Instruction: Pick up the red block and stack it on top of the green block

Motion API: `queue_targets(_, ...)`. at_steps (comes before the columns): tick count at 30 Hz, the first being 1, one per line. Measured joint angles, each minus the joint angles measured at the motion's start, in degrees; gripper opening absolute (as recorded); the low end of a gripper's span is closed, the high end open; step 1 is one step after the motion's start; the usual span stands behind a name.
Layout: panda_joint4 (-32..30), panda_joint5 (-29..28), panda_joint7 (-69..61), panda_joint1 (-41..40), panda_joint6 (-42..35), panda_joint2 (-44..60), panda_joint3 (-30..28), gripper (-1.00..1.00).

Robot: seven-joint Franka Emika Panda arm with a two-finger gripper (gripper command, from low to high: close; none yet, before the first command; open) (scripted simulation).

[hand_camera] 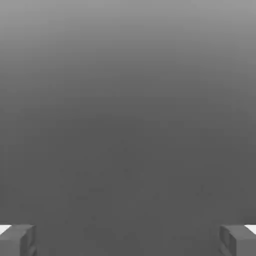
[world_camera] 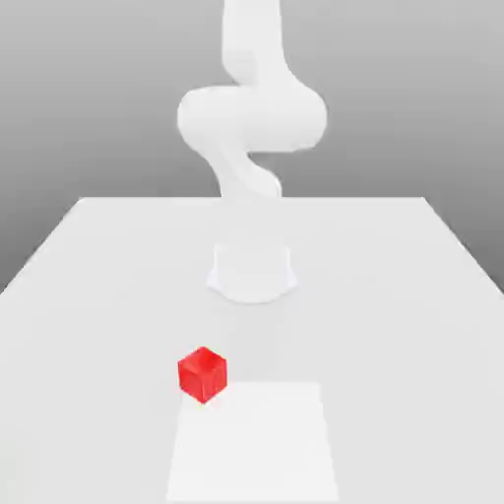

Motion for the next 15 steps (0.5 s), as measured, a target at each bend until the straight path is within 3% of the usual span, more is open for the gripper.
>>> queue_targets(15, -29.33, 0.74, 19.66, -10.11, 21.21, 25.43, 1.21, 0.00)
